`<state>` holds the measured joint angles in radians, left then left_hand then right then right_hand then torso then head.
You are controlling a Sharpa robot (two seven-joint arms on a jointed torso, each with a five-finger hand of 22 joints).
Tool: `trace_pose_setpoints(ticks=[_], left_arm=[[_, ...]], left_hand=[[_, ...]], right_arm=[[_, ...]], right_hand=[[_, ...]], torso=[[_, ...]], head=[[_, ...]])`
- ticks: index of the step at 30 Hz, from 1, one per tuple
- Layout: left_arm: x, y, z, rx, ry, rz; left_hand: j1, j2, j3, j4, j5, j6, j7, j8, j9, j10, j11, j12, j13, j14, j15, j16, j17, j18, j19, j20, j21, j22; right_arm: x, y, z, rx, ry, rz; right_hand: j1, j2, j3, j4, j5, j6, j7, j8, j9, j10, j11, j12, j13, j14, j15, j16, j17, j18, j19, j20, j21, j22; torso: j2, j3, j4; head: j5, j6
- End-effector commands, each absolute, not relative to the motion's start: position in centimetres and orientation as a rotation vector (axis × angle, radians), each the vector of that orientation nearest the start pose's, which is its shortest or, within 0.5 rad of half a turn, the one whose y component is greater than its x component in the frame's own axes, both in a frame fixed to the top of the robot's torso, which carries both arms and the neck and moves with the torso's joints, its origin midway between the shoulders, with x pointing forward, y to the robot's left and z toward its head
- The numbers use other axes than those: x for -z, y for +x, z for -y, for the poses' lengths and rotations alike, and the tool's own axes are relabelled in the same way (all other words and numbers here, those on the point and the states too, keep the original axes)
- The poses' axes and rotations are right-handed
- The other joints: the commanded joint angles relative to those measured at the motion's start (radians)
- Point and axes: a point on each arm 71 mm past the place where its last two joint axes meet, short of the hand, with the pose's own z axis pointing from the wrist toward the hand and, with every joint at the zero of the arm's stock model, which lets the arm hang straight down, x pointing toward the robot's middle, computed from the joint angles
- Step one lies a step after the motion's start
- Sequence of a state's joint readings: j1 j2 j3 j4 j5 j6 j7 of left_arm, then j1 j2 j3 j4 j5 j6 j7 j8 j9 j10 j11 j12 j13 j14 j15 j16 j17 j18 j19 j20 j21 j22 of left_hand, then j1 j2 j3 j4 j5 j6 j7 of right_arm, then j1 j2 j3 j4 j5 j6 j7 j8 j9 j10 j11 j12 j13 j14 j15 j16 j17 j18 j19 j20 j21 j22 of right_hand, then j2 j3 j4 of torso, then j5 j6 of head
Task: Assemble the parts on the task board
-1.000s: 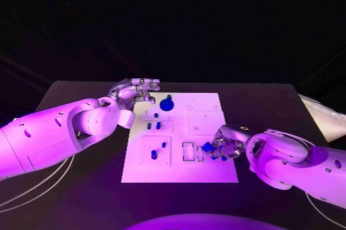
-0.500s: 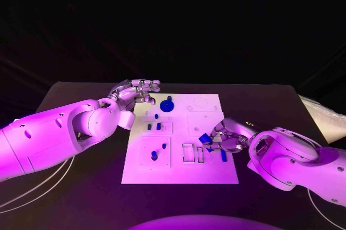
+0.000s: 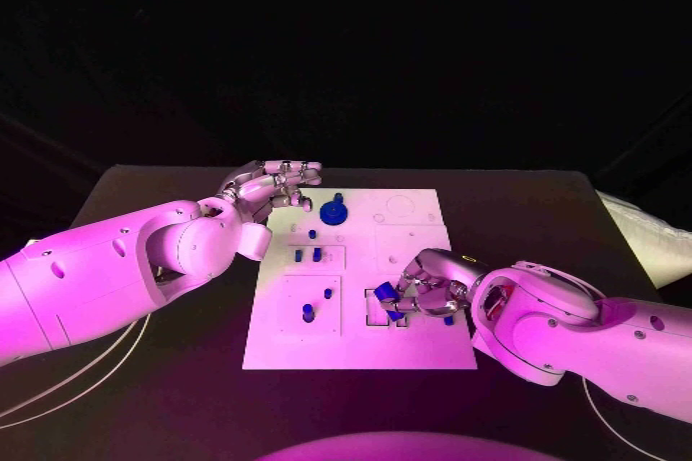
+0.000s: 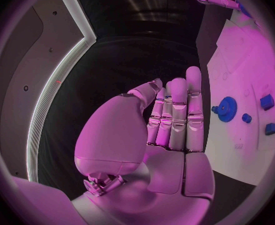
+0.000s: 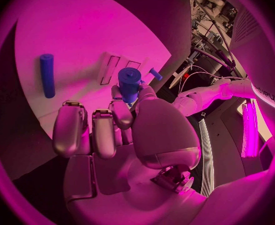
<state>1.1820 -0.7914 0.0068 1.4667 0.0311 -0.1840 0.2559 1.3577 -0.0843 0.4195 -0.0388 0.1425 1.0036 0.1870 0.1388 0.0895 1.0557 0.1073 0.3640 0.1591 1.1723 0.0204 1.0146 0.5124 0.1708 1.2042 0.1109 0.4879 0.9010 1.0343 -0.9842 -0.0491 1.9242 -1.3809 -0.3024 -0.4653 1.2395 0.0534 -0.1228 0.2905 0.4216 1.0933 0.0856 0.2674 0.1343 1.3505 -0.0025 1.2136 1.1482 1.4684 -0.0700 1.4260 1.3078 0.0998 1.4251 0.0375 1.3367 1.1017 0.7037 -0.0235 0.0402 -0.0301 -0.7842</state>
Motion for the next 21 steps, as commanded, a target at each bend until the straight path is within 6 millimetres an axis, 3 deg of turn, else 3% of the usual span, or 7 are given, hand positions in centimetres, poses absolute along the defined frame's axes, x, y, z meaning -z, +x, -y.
trace_pose_setpoints(ticks=[1, 8, 11, 15, 16, 18, 21], left_arm=[[18.19, 49.91, -19.0, 1.647, -1.186, -1.565], [18.19, 49.9, -18.98, 1.647, -1.186, -1.566], [18.19, 49.89, -18.96, 1.648, -1.186, -1.567], [18.19, 49.88, -18.97, 1.647, -1.187, -1.567], [18.19, 49.88, -18.98, 1.647, -1.187, -1.567], [18.19, 49.88, -18.99, 1.647, -1.187, -1.567], [18.19, 49.88, -18.98, 1.647, -1.187, -1.567]], left_hand=[[0.005, 0.004, 0.002, -0.005, 0.002, -0.009, -0.001, 0.004, -0.001, -0.008, -0.002, 0.002, 0.001, -0.008, 0.0, 0.006, -0.002, 0.01, 0.004, 0.006, -0.007, -0.001], [0.005, 0.004, 0.002, -0.005, 0.002, -0.009, -0.001, 0.004, -0.001, -0.008, -0.002, 0.002, 0.001, -0.008, 0.0, 0.006, -0.002, 0.01, 0.004, 0.006, -0.007, -0.001], [0.005, 0.004, 0.002, -0.005, 0.002, -0.009, -0.001, 0.004, -0.001, -0.008, -0.002, 0.002, 0.001, -0.008, 0.0, 0.006, -0.002, 0.01, 0.004, 0.006, -0.007, -0.001], [0.005, 0.004, 0.002, -0.005, 0.002, -0.009, -0.001, 0.004, -0.001, -0.008, -0.002, 0.002, 0.001, -0.008, 0.0, 0.006, -0.002, 0.01, 0.004, 0.006, -0.007, -0.001], [0.005, 0.004, 0.002, -0.005, 0.002, -0.009, -0.001, 0.004, -0.001, -0.008, -0.002, 0.002, 0.001, -0.008, 0.0, 0.006, -0.002, 0.01, 0.004, 0.006, -0.007, -0.001], [0.005, 0.004, 0.002, -0.005, 0.002, -0.009, -0.001, 0.004, -0.001, -0.008, -0.002, 0.002, 0.001, -0.008, 0.0, 0.006, -0.002, 0.01, 0.004, 0.006, -0.007, -0.001], [0.005, 0.004, 0.001, -0.005, 0.002, -0.01, -0.001, 0.005, -0.001, -0.009, -0.002, 0.004, 0.002, -0.009, 0.0, 0.006, -0.002, 0.01, 0.004, 0.006, -0.007, -0.001]], right_arm=[[23.63, 37.12, 16.97, -0.62, 0.049, -2.057], [23.81, 37.26, 16.62, -0.617, 0.036, -2.049], [23.8, 37.36, 16.57, -0.615, 0.028, -2.037], [23.74, 37.47, 16.48, -0.622, 0.029, -2.02], [23.72, 37.49, 16.43, -0.626, 0.028, -2.016], [23.7, 37.51, 16.34, -0.631, 0.026, -2.011], [23.69, 37.5, 16.24, -0.638, 0.023, -2.007]], right_hand=[[-0.011, 0.004, -0.008, -0.001, -0.009, 0.025, -0.019, 0.006, 0.044, 0.003, -0.007, -0.006, -0.001, 0.059, -0.008, 0.003, 0.011, -0.012, 0.001, -0.006, 0.004, 0.0], [-0.02, 0.006, -0.016, -0.001, -0.015, 0.028, -0.022, 0.011, 0.051, 0.002, -0.009, -0.011, -0.003, 0.058, -0.009, -0.001, 0.005, -0.011, -0.001, -0.007, 0.001, -0.006], [-0.037, 0.007, -0.031, -0.001, -0.043, 0.028, -0.024, 0.016, 0.06, 0.002, -0.011, -0.017, -0.002, 0.057, -0.011, -0.004, 0.001, -0.011, -0.003, -0.009, -0.001, -0.008], [-0.07, 0.011, -0.062, -0.001, -0.145, 0.024, -0.025, 0.023, 0.075, 0.002, -0.012, -0.025, -0.002, 0.056, -0.012, -0.008, -0.004, -0.01, -0.005, -0.01, -0.005, -0.013], [-0.09, 0.008, -0.081, -0.002, -0.217, 0.022, -0.025, 0.025, 0.08, 0.0, -0.012, -0.03, -0.003, 0.055, -0.012, -0.011, -0.007, -0.01, -0.006, -0.011, -0.007, -0.017], [-0.12, 0.01, -0.105, 0.0, -0.293, 0.019, -0.025, 0.028, 0.088, 0.0, -0.011, -0.035, -0.003, 0.055, -0.012, -0.012, -0.009, -0.01, -0.007, -0.01, -0.009, -0.019], [-0.151, 0.006, -0.131, 0.001, -0.356, 0.015, -0.024, 0.03, 0.096, -0.001, -0.011, -0.041, -0.003, 0.055, -0.011, -0.015, -0.011, -0.009, -0.008, -0.01, -0.011, -0.021]], torso=[[0.001, -0.001, 0.0], [0.001, -0.0009, 0.0002], [0.001, -0.0009, 0.0008], [0.001, -0.0004, 0.0002], [0.001, -0.0007, -0.0001], [0.001, -0.0007, -0.0004], [0.0, -0.0005, -0.0003]], head=[[0.001, 0.0], [0.001, 0.0], [0.001, -0.001], [0.003, -0.002], [0.002, -0.002], [0.002, -0.002], [0.003, -0.002]])
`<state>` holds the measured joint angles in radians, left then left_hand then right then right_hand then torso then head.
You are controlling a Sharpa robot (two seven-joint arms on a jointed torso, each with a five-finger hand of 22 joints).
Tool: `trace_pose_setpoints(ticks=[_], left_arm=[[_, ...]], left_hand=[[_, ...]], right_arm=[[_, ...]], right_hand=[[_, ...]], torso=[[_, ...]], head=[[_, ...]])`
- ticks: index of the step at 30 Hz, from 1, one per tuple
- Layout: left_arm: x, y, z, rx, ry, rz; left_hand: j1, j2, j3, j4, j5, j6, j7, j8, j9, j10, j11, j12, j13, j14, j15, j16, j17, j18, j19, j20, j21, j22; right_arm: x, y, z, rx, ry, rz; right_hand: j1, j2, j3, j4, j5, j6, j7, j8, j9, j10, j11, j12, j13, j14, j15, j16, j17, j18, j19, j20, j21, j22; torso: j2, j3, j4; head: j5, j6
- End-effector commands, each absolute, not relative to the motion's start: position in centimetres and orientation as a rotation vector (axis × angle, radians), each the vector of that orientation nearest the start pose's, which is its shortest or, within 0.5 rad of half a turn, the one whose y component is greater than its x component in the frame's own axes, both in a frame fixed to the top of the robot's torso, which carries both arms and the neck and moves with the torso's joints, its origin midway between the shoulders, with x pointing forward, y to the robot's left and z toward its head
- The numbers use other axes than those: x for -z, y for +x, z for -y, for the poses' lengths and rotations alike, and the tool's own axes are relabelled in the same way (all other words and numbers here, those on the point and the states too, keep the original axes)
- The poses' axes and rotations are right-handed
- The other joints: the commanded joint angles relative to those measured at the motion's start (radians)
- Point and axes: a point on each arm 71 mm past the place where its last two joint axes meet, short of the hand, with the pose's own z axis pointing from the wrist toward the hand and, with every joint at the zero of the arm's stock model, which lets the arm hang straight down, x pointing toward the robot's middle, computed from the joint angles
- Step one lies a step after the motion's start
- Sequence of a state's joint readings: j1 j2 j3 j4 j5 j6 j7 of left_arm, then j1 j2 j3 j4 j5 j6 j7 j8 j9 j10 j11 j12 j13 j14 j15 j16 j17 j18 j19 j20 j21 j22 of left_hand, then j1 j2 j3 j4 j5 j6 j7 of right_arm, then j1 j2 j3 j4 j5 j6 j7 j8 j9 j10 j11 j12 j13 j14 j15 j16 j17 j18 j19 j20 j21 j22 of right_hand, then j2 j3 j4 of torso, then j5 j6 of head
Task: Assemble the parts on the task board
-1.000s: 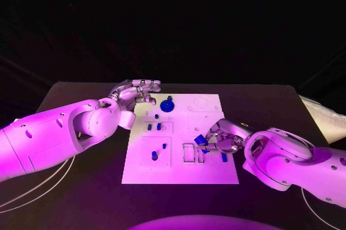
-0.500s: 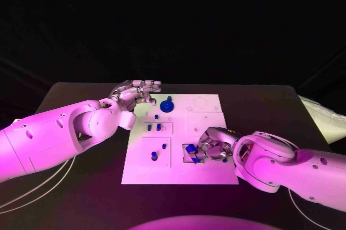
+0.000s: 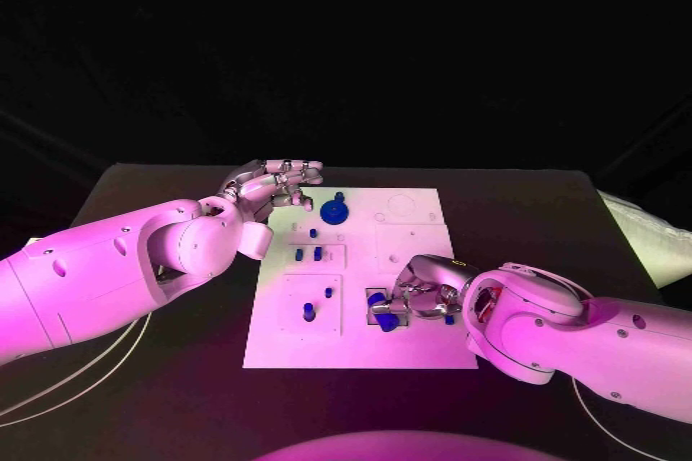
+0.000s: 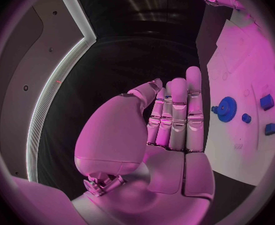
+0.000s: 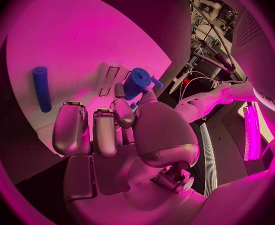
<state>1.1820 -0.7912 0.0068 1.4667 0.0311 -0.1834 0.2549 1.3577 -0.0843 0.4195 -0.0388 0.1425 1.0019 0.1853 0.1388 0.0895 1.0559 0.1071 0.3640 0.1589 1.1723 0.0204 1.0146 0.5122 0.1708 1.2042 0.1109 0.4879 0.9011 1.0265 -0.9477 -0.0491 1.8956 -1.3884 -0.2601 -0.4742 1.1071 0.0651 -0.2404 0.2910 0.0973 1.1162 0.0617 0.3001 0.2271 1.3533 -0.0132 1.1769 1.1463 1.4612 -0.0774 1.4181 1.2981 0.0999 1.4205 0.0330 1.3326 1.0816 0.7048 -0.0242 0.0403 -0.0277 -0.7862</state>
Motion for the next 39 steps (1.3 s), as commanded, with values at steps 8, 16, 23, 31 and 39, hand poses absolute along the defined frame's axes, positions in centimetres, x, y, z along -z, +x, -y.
trace_pose_setpoints(ticks=[8, 16, 23, 31, 39], left_arm=[[18.2, 49.88, -19.05, 1.644, -1.188, -1.568], [18.21, 49.88, -19.06, 1.644, -1.188, -1.569], [18.2, 49.88, -19.0, 1.647, -1.187, -1.57], [18.2, 49.88, -18.99, 1.646, -1.188, -1.57], [18.2, 49.88, -19.0, 1.646, -1.188, -1.569]], left_hand=[[0.004, 0.004, 0.001, -0.006, 0.002, -0.008, 0.0, 0.005, -0.002, -0.01, -0.001, 0.005, 0.002, -0.009, 0.0, 0.006, -0.003, 0.01, 0.004, 0.006, -0.007, -0.001], [0.004, 0.004, 0.001, -0.006, 0.002, -0.008, 0.0, 0.005, -0.002, -0.01, -0.001, 0.005, 0.002, -0.009, 0.0, 0.006, -0.003, 0.01, 0.004, 0.006, -0.007, -0.001], [0.004, 0.004, 0.001, -0.006, 0.002, -0.008, 0.0, 0.005, -0.002, -0.01, -0.001, 0.005, 0.002, -0.009, 0.0, 0.006, -0.003, 0.01, 0.004, 0.006, -0.007, -0.001], [0.004, 0.004, 0.001, -0.006, 0.002, -0.008, 0.0, 0.005, -0.002, -0.01, -0.001, 0.005, 0.002, -0.009, 0.0, 0.006, -0.003, 0.01, 0.004, 0.006, -0.007, -0.001], [0.004, 0.004, 0.001, -0.006, 0.002, -0.008, 0.0, 0.005, -0.002, -0.01, -0.001, 0.005, 0.002, -0.009, 0.0, 0.006, -0.003, 0.01, 0.004, 0.006, -0.007, -0.001]], right_arm=[[23.64, 37.51, 16.34, -0.64, 0.018, -1.993], [23.62, 37.44, 16.34, -0.643, 0.006, -1.992], [23.7, 37.51, 16.22, -0.626, -0.018, -1.993], [23.68, 37.7, 16.06, -0.594, -0.045, -1.971], [23.64, 37.81, 16.1, -0.579, -0.04, -1.958]], right_hand=[[-0.035, -0.017, -0.033, 0.0, -0.044, -0.012, 0.0, 0.0, 0.01, -0.009, 0.0, -0.017, -0.009, 0.061, -0.004, -0.012, -0.009, -0.008, -0.006, -0.005, -0.011, -0.009], [0.051, -0.012, -0.022, -0.027, 0.011, -0.018, -0.001, 0.008, 0.028, -0.005, 0.0, -0.019, 0.002, 0.062, -0.004, -0.012, -0.005, -0.008, -0.005, -0.005, -0.012, -0.007], [0.21, 0.015, 0.033, -0.121, 0.069, -0.022, -0.005, 0.016, 0.045, 0.001, -0.006, -0.019, 0.014, 0.064, -0.008, -0.008, 0.003, -0.009, -0.002, -0.008, -0.009, 0.0], [0.281, 0.018, 0.064, -0.179, 0.059, -0.022, -0.009, 0.02, 0.054, 0.004, -0.009, -0.022, 0.021, 0.064, -0.011, -0.005, 0.009, -0.01, 0.001, -0.012, -0.007, 0.006], [0.286, 0.028, 0.073, -0.184, 0.06, -0.021, -0.011, 0.022, 0.056, 0.007, -0.011, -0.02, 0.025, 0.065, -0.012, -0.004, 0.012, -0.011, 0.002, -0.013, -0.006, 0.008]], torso=[[-0.001, 0.0, -0.0004], [-0.001, 0.0004, 0.0001], [0.0, 0.0004, 0.0002], [-0.001, -0.0003, 0.0005], [-0.001, 0.0, 0.0001]], head=[[0.0, 0.003], [0.001, 0.001], [0.001, 0.0], [0.001, -0.002], [0.0, -0.001]])
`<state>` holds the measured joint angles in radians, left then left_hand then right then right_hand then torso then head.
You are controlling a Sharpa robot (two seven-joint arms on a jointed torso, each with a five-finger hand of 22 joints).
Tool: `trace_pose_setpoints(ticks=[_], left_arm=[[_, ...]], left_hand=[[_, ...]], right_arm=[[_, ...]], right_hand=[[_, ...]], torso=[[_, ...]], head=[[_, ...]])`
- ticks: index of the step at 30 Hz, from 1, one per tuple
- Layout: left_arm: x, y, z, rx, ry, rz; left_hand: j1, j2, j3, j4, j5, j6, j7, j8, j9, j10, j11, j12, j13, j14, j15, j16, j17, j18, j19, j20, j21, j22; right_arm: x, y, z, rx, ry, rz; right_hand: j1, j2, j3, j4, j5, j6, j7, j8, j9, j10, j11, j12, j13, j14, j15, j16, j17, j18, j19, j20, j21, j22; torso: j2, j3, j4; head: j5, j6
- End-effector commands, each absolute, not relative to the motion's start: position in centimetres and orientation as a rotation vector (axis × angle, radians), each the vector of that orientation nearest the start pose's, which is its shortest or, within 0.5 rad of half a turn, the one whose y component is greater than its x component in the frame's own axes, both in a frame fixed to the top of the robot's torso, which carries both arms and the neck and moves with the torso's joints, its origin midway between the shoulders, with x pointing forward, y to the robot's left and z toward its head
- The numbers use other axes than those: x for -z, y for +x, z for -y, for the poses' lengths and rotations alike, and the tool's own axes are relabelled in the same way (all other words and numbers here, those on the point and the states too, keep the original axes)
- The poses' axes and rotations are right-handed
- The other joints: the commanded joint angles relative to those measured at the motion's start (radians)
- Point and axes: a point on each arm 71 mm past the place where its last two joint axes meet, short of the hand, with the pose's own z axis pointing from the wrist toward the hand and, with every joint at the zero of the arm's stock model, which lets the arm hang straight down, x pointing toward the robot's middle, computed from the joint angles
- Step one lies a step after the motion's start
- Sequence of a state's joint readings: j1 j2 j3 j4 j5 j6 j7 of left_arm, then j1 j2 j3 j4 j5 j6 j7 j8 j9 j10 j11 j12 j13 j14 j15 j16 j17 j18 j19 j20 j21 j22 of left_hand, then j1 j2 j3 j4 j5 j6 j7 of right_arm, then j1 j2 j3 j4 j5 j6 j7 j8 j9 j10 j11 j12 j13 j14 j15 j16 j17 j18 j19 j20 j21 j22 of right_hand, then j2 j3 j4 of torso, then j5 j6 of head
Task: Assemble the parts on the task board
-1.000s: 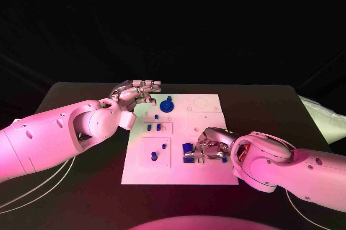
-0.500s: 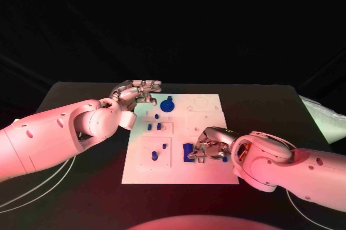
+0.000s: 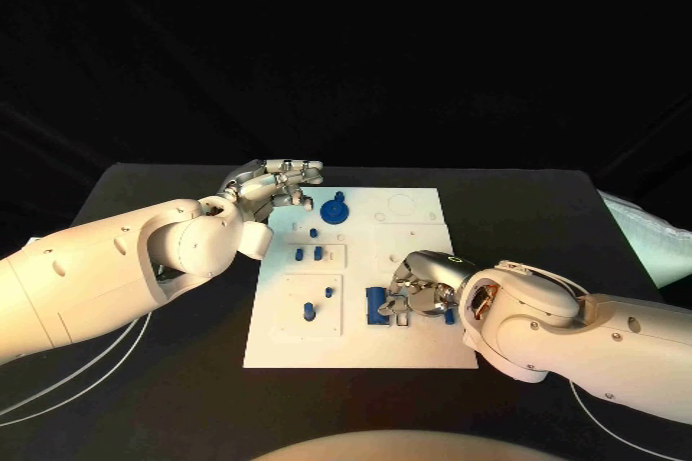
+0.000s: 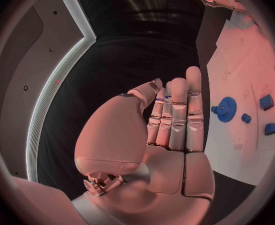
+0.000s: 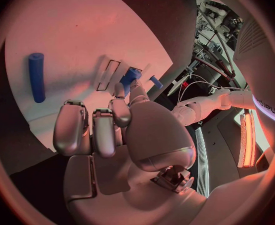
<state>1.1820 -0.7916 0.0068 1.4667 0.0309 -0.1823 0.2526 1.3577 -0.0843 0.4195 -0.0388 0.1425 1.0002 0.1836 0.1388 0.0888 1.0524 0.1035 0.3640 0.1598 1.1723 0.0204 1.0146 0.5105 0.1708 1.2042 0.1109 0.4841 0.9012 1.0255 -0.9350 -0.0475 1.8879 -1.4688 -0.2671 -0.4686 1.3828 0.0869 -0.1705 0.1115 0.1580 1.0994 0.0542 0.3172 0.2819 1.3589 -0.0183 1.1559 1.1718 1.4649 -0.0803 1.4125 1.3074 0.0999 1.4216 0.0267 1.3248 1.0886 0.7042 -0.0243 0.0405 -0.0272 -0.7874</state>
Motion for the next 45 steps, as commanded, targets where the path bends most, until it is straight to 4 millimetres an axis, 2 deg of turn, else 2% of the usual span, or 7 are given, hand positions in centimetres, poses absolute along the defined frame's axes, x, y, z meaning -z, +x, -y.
trace_pose_setpoints(ticks=[1, 12, 17, 33, 36, 40, 45], left_arm=[[18.2, 49.9, -19.0, 1.646, -1.188, -1.569], [18.2, 49.9, -19.0, 1.646, -1.187, -1.568], [18.2, 49.9, -19.0, 1.646, -1.187, -1.568], [18.3, 49.9, -19.1, 1.643, -1.19, -1.567], [18.3, 49.8, -19.0, 1.646, -1.189, -1.568], [18.3, 49.8, -19.0, 1.648, -1.188, -1.57], [18.3, 49.8, -19.0, 1.647, -1.189, -1.57]], left_hand=[[0.004, 0.004, 0.001, -0.006, 0.002, -0.007, 0.002, 0.005, -0.001, -0.007, 0.002, 0.005, 0.001, -0.009, 0.0, 0.006, -0.001, 0.01, 0.004, 0.006, -0.003, -0.001], [0.003, 0.004, 0.001, -0.006, 0.003, -0.009, 0.002, 0.006, -0.002, -0.009, 0.002, 0.007, 0.002, -0.009, 0.0, 0.007, -0.002, 0.01, 0.004, 0.006, -0.004, -0.002], [0.003, 0.004, 0.001, -0.006, 0.003, -0.009, 0.002, 0.006, -0.002, -0.009, 0.002, 0.007, 0.002, -0.009, 0.0, 0.007, -0.002, 0.01, 0.004, 0.006, -0.004, -0.002], [0.004, 0.005, 0.001, -0.006, 0.003, -0.009, 0.002, 0.007, -0.002, -0.01, 0.002, 0.008, 0.002, -0.009, 0.0, 0.008, -0.003, 0.01, 0.004, 0.006, -0.004, -0.002], [0.004, 0.005, 0.001, -0.006, 0.003, -0.009, 0.002, 0.007, -0.002, -0.01, 0.002, 0.008, 0.002, -0.009, 0.0, 0.008, -0.003, 0.01, 0.004, 0.006, -0.004, -0.002], [0.004, 0.005, 0.001, -0.006, 0.003, -0.009, 0.002, 0.007, -0.002, -0.01, 0.002, 0.008, 0.002, -0.009, 0.0, 0.008, -0.003, 0.01, 0.004, 0.006, -0.004, -0.002], [0.004, 0.005, 0.001, -0.006, 0.003, -0.009, 0.002, 0.007, -0.002, -0.01, 0.002, 0.008, 0.002, -0.009, 0.0, 0.008, -0.003, 0.01, 0.004, 0.006, -0.004, -0.002]], right_arm=[[23.6, 37.8, 16.1, -0.578, -0.04, -1.956], [23.3, 37.8, 16.5, -0.569, -0.024, -1.917], [22.8, 37.5, 17.7, -0.561, 0.0, -1.909], [21.4, 37.2, 24.2, -0.375, 0.011, -1.906], [21.6, 37.2, 24.8, -0.35, 0.007, -1.914], [21.8, 37.2, 25.2, -0.326, -0.008, -1.925], [22.3, 37.2, 25.1, -0.312, -0.033, -1.939]], right_hand=[[0.011, 0.007, 0.004, -0.005, 0.0, -0.004, -0.003, 0.005, 0.001, 0.002, -0.006, 0.002, 0.0, 0.061, -0.009, 0.002, 0.003, -0.011, 0.001, -0.006, 0.002, 0.001], [-0.015, 0.024, 0.017, 0.006, 0.046, -0.006, -0.005, 0.005, 0.007, 0.008, -0.007, 0.0, 0.006, 0.062, -0.011, 0.004, 0.007, -0.012, 0.003, -0.008, 0.004, 0.006], [-0.03, 0.019, 0.016, 0.014, 0.058, -0.009, -0.003, 0.005, 0.008, 0.006, -0.006, -0.006, 0.002, 0.062, -0.01, 0.003, 0.006, -0.012, 0.003, -0.008, 0.003, 0.005], [-0.052, -0.007, 0.015, 0.028, 0.06, -0.044, 0.017, -0.032, -0.004, -0.044, 0.01, -0.107, -0.078, 0.057, 0.002, -0.01, -0.012, -0.009, -0.007, 0.002, -0.01, -0.016], [-0.058, -0.011, 0.014, 0.032, 0.058, -0.042, 0.018, -0.034, -0.004, -0.045, 0.012, -0.112, -0.081, 0.057, 0.004, -0.01, -0.011, -0.008, -0.008, 0.003, -0.011, -0.017], [-0.086, -0.039, 0.001, 0.053, 0.106, -0.03, 0.018, -0.039, -0.005, -0.041, 0.012, -0.117, -0.082, 0.057, 0.005, -0.011, -0.01, -0.008, -0.008, 0.006, -0.011, -0.015], [-0.104, -0.055, -0.008, 0.072, 0.128, -0.022, 0.017, -0.041, -0.005, -0.037, 0.012, -0.117, -0.08, 0.058, 0.005, -0.011, -0.009, -0.008, -0.007, 0.007, -0.01, -0.013]], torso=[[-0.001, 0.0001, 0.0], [-0.001, -0.0005, -0.0012], [-0.002, 0.0, -0.0007], [0.0, 0.0023, -0.0054], [-0.001, 0.0032, -0.0065], [0.0, 0.0048, -0.0044], [0.0, 0.0024, -0.0029]], head=[[-0.001, 0.0], [-0.007, 0.005], [-0.01, 0.005], [-0.026, 0.011], [-0.033, 0.015], [-0.036, 0.016], [-0.04, 0.014]])
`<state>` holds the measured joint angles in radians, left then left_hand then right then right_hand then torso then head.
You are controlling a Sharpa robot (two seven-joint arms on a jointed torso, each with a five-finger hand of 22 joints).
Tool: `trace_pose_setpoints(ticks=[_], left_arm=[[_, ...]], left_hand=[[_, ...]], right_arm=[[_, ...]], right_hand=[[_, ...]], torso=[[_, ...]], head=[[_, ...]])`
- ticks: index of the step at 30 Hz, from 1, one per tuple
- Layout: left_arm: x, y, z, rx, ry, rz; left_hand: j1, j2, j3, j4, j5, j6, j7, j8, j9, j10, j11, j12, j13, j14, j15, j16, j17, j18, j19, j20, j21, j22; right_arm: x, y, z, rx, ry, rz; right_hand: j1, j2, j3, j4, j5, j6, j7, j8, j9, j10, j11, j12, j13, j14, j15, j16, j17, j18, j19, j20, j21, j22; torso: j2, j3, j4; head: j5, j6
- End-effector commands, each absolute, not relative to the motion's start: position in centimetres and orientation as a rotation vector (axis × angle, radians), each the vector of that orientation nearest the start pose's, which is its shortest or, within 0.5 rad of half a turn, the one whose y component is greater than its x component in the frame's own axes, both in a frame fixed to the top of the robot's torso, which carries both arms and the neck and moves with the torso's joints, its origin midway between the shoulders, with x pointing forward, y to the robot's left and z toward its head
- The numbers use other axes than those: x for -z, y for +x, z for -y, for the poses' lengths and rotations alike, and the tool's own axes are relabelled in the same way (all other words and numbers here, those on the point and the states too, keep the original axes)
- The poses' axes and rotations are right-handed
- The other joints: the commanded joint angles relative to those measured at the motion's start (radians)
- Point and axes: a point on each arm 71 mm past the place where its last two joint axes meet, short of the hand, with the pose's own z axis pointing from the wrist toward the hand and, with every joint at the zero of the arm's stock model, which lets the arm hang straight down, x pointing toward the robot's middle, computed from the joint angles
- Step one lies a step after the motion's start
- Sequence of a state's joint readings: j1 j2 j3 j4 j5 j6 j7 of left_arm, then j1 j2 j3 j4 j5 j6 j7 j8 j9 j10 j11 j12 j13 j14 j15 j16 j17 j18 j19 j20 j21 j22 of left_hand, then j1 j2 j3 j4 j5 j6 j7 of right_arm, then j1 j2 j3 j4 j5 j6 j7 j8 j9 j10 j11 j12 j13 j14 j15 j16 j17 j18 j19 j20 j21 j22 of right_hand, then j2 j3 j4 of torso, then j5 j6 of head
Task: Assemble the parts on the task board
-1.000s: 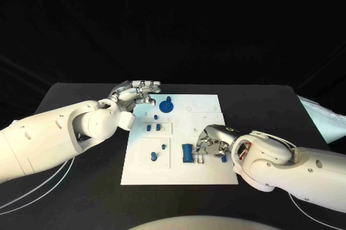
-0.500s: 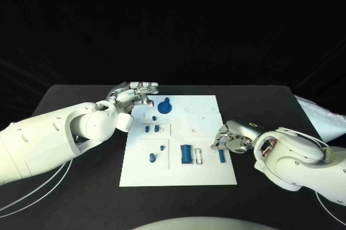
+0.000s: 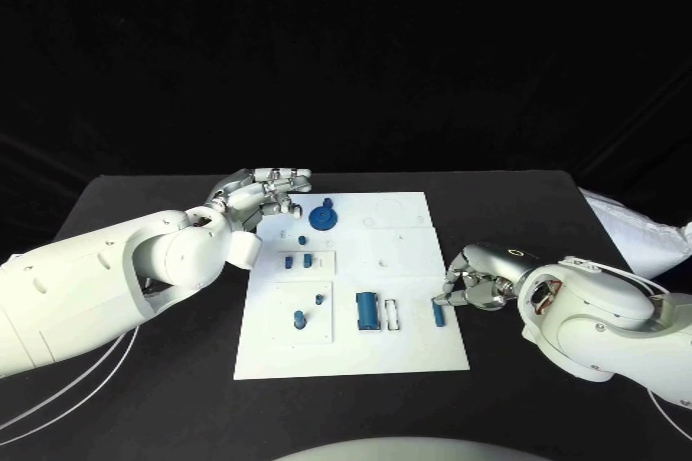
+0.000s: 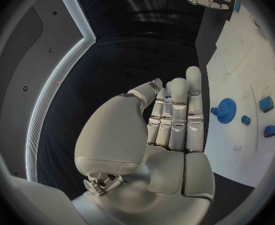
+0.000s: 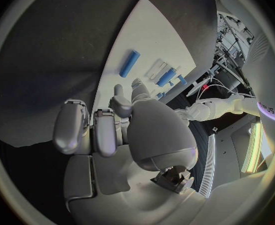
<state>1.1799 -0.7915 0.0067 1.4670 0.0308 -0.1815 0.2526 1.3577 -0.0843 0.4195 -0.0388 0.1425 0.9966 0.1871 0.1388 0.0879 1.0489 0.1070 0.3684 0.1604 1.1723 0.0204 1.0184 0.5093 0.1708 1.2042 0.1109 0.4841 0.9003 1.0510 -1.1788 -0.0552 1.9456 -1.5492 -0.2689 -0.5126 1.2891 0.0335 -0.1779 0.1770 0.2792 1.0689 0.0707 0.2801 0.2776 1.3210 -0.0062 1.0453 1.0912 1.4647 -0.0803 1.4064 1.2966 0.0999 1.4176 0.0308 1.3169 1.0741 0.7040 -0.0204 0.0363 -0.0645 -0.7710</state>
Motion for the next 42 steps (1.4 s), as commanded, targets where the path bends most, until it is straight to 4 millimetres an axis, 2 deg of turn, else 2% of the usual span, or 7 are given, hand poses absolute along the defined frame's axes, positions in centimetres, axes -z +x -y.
trace_pose_setpoints(ticks=[1, 6, 11, 23, 34, 39, 42], left_arm=[[18.4, 49.8, -19.0, 1.647, -1.19, -1.57], [18.4, 49.8, -19.1, 1.644, -1.192, -1.57], [18.4, 49.8, -19.2, 1.642, -1.193, -1.569], [18.4, 49.8, -19.3, 1.638, -1.194, -1.566], [18.4, 49.8, -19.4, 1.637, -1.194, -1.566], [18.4, 49.8, -19.4, 1.637, -1.194, -1.565], [18.4, 49.8, -19.4, 1.638, -1.194, -1.566]], left_hand=[[0.004, 0.005, 0.001, -0.007, 0.003, -0.006, -0.001, 0.007, -0.001, -0.007, -0.001, 0.005, 0.001, -0.01, 0.0, 0.004, -0.002, 0.011, 0.004, 0.006, -0.004, -0.001], [0.004, 0.005, 0.001, -0.007, 0.003, -0.006, -0.001, 0.007, -0.001, -0.007, -0.001, 0.005, 0.001, -0.01, 0.0, 0.004, -0.002, 0.011, 0.004, 0.006, -0.004, -0.001], [0.004, 0.005, 0.001, -0.007, 0.003, -0.006, -0.001, 0.007, -0.001, -0.007, -0.001, 0.005, 0.001, -0.01, 0.0, 0.004, -0.002, 0.011, 0.004, 0.006, -0.004, -0.001], [0.004, 0.005, 0.001, -0.007, 0.003, -0.006, -0.001, 0.008, -0.001, -0.008, -0.001, 0.005, 0.001, -0.01, 0.0, 0.004, -0.002, 0.011, 0.004, 0.006, -0.004, -0.001], [0.004, 0.005, 0.001, -0.007, 0.003, -0.006, -0.001, 0.008, -0.001, -0.008, -0.001, 0.005, 0.001, -0.01, 0.0, 0.004, -0.002, 0.011, 0.004, 0.006, -0.004, -0.001], [0.002, 0.006, 0.0, -0.006, 0.003, -0.007, 0.0, 0.009, -0.001, -0.009, 0.0, 0.007, 0.002, -0.01, 0.001, 0.005, -0.003, 0.01, 0.004, 0.007, -0.004, -0.001], [0.002, 0.006, 0.0, -0.006, 0.003, -0.007, 0.0, 0.009, -0.001, -0.009, 0.0, 0.007, 0.002, -0.01, 0.001, 0.005, -0.003, 0.01, 0.004, 0.007, -0.004, -0.001]], right_arm=[[22.4, 37.1, 25.0, -0.31, -0.041, -1.939], [23.1, 37.1, 24.6, -0.301, -0.068, -1.948], [23.5, 37.1, 24.5, -0.289, -0.082, -1.966], [24.0, 37.1, 23.8, -0.268, -0.147, -1.978], [24.5, 37.0, 23.2, -0.232, -0.221, -1.964], [24.7, 36.9, 23.1, -0.216, -0.246, -1.973], [24.9, 36.8, 23.0, -0.212, -0.256, -1.98]], right_hand=[[-0.012, -0.003, -0.002, 0.009, 0.009, 0.009, 0.0, -0.004, 0.0, 0.002, -0.001, -0.006, 0.001, 0.058, 0.005, -0.005, 0.001, -0.008, -0.003, 0.003, -0.002, 0.002], [-0.014, -0.003, -0.003, 0.013, 0.012, 0.011, 0.0, -0.005, 0.0, 0.003, -0.001, -0.006, 0.002, 0.058, 0.005, -0.005, 0.002, -0.008, -0.003, 0.003, -0.002, 0.002], [-0.014, -0.003, -0.003, 0.013, 0.012, 0.011, 0.0, -0.005, 0.0, 0.003, -0.001, -0.006, 0.002, 0.058, 0.005, -0.006, 0.0, -0.008, -0.003, 0.003, -0.003, 0.001], [0.005, -0.007, 0.002, 0.007, 0.009, 0.016, -0.003, -0.005, 0.001, 0.007, -0.003, -0.001, 0.008, 0.058, 0.003, -0.006, 0.001, -0.008, -0.003, 0.002, -0.002, 0.002], [0.109, -0.024, 0.031, -0.058, -0.07, 0.022, -0.005, -0.011, 0.003, 0.003, -0.006, -0.012, 0.007, 0.057, 0.0, -0.01, -0.002, -0.008, -0.004, -0.002, -0.007, -0.002], [0.143, -0.015, 0.052, -0.079, -0.076, 0.022, -0.005, -0.018, 0.001, -0.005, -0.007, -0.029, -0.004, 0.056, -0.001, -0.014, -0.006, -0.007, -0.006, -0.003, -0.01, -0.005], [0.156, -0.006, 0.072, -0.086, -0.04, 0.022, -0.003, -0.025, -0.002, -0.009, -0.008, -0.038, -0.008, 0.056, 0.0, -0.015, -0.007, -0.007, -0.006, -0.003, -0.01, -0.005]], torso=[[0.001, -0.0014, 0.001], [0.001, -0.0006, 0.0001], [0.001, -0.0026, 0.0023], [0.001, -0.0014, -0.0008], [0.0, -0.0015, -0.0002], [0.0, -0.0007, -0.0007], [0.0, -0.0013, -0.0001]], head=[[-0.002, -0.002], [0.001, -0.002], [-0.003, -0.004], [0.002, -0.006], [0.002, -0.008], [0.003, -0.008], [0.0, -0.008]])
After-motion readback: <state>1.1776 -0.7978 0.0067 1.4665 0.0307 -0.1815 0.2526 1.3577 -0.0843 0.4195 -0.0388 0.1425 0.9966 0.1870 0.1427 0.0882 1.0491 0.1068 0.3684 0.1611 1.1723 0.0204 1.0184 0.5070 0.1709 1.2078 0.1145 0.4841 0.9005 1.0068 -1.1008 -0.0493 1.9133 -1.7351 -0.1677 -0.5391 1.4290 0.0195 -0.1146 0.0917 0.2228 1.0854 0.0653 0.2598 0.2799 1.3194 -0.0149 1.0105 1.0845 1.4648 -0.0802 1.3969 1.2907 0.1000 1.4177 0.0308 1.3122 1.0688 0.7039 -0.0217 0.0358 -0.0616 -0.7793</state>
